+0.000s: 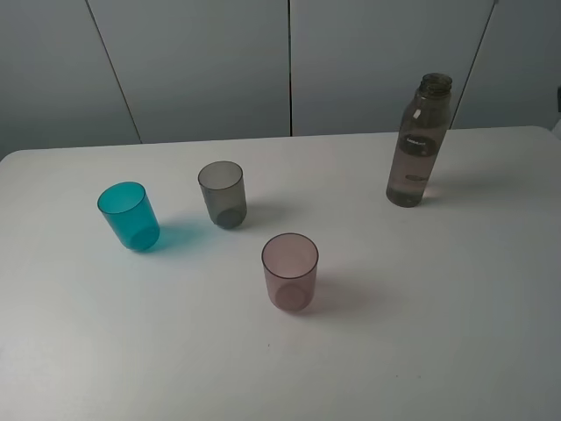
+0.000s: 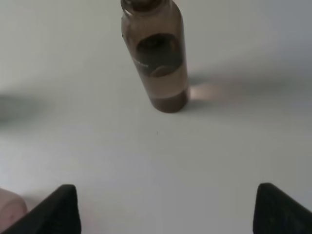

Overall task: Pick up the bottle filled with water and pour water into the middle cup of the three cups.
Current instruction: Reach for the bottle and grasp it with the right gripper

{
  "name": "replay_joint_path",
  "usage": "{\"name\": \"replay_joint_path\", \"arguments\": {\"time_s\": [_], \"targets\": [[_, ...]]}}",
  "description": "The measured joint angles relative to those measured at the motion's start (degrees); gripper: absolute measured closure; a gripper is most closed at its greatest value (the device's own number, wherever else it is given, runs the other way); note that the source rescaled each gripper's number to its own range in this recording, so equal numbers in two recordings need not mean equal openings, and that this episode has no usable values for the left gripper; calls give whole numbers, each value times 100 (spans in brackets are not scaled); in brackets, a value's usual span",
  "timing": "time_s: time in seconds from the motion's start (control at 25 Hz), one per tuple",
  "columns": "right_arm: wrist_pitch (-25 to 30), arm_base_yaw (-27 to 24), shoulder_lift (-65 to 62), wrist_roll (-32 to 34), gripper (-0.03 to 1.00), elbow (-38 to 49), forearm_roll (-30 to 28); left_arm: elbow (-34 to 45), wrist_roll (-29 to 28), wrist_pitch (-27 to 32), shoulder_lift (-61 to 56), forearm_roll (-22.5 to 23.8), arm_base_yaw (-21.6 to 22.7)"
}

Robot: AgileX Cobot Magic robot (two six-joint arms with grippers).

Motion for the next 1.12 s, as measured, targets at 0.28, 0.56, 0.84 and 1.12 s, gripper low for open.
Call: {"name": "replay_joint_path", "arguments": {"time_s": [0.28, 0.56, 0.84, 1.12], "targets": [[-1166, 768, 562, 408, 69, 16, -508, 0, 0, 0, 0, 0, 0], [-2652, 1237, 893, 740, 69, 761, -635, 0, 0, 0, 0, 0, 0], [-4372, 1443, 935, 1101, 69, 1823, -635, 0, 0, 0, 0, 0, 0], [-5661, 1558, 1003, 1317, 69, 2516, -635, 0, 0, 0, 0, 0, 0]]}}
